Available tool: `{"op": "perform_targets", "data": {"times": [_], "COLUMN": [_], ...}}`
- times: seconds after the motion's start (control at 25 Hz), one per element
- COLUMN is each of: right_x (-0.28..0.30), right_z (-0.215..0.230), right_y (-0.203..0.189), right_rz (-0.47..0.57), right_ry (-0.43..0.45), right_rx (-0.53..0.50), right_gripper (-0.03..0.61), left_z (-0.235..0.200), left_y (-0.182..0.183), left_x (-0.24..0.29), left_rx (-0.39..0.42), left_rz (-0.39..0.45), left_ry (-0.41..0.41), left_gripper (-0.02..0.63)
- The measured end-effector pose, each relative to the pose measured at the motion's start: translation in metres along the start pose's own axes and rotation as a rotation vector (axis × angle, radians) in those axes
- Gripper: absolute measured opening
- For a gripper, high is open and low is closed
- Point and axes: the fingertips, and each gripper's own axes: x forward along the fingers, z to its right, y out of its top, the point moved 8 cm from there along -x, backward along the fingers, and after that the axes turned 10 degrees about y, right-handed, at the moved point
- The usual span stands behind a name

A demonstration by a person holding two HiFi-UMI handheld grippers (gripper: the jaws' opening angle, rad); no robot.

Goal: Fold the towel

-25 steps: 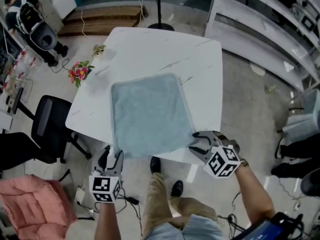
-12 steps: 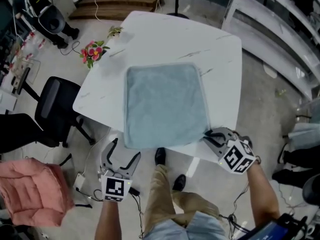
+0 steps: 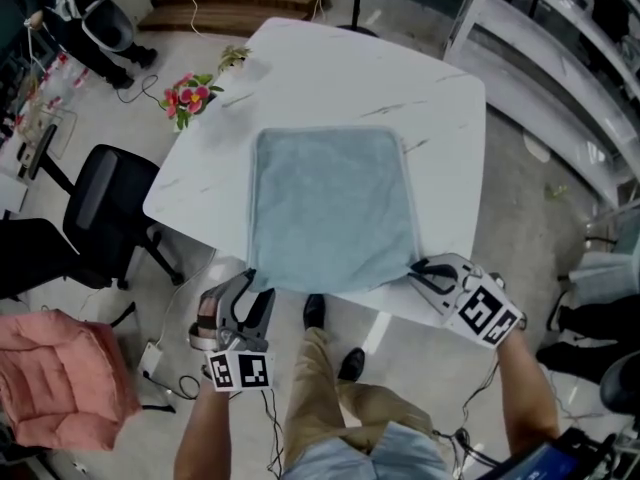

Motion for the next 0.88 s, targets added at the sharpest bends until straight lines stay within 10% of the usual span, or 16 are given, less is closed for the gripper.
{"op": "perform_targets", "data": {"times": [0.2,0.88], "right_x": [0.003,-0.052], "right_z": [-0.002,-0.007], "right_y": [0.0,0.042], "right_rz": [-0.004,0.103], "right_ry": [0.003,-0.058], "right_rx": [0.002,0.054], "right_gripper": [0.031,0.028], "left_z": [-0.001,-0.104], "left_y": [-0.003,0.072], "left_x": [-0.002,-0.024], "left_rx": [0.062,-0.155], "left_rz": [0.006,0.071], "left_ry": [-0.02,-0.115], "left_gripper": [0.041,0.037]}}
